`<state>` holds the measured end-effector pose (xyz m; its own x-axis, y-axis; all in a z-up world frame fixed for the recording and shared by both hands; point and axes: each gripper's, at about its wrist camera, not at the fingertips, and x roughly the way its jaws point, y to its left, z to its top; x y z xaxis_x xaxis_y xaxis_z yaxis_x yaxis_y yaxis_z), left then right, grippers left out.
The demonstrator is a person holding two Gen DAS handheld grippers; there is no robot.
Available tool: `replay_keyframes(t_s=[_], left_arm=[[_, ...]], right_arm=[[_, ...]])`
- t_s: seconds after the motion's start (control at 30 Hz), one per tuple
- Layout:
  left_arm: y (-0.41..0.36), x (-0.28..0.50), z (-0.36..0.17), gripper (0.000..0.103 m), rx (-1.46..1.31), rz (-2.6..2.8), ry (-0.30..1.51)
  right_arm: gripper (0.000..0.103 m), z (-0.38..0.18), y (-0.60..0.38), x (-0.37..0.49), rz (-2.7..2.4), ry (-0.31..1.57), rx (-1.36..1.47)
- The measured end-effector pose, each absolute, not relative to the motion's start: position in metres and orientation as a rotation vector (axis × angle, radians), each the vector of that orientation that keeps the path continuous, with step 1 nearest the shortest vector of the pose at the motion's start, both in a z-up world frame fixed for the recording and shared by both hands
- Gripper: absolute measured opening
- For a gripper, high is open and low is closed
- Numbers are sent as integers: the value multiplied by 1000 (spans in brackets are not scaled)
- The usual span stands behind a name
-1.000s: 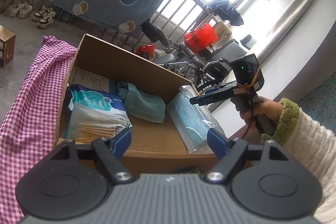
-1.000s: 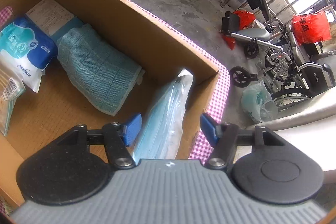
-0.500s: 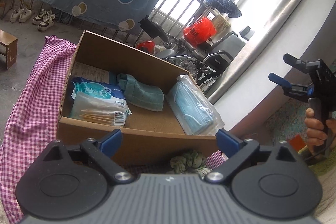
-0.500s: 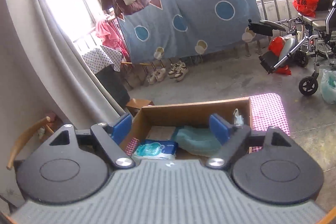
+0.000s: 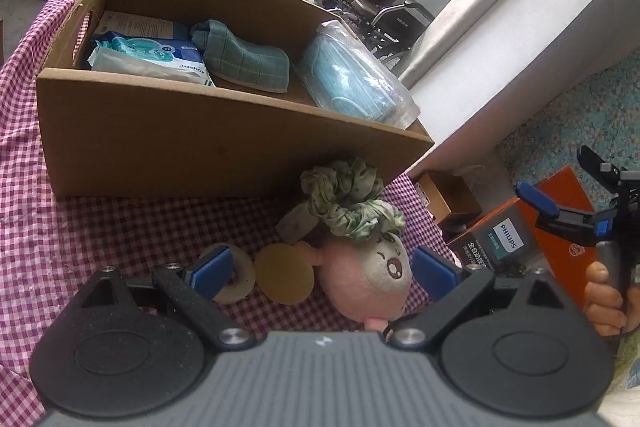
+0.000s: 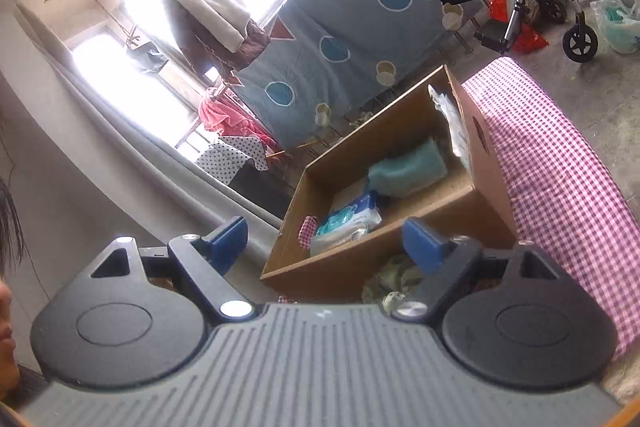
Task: Organize soft objects
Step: 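Move the right gripper to the pink plush toy and grasp its body, then lift the plush toy with the right gripper and lower it into the box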
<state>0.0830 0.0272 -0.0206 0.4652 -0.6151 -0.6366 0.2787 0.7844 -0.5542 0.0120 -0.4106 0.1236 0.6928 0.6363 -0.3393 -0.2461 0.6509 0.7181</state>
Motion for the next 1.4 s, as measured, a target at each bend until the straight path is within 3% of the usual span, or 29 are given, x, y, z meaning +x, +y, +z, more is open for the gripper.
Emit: replay_keyframes(t_s=[0.33,0.63,0.9,1.03,1.4], left_arm=[[-19,87,-37,97,-364,-760,1063],[-58,107,-56,97,-288,-785,1152],[-81,123,-61,95,-265,-787,1168],[-90,127,-58,95,-320,-840,1183],[-130,125,-50,95,-313,-1008,1142]], right_arm=[[85,60,-420,-10,449,778,707],[85,-6,-378,48,449,1006,738],[74,-39,-356,71,445,1110,707],[69,-40,-360,72,453,1114,736],[69,-16,-399,38,321,1100,756]])
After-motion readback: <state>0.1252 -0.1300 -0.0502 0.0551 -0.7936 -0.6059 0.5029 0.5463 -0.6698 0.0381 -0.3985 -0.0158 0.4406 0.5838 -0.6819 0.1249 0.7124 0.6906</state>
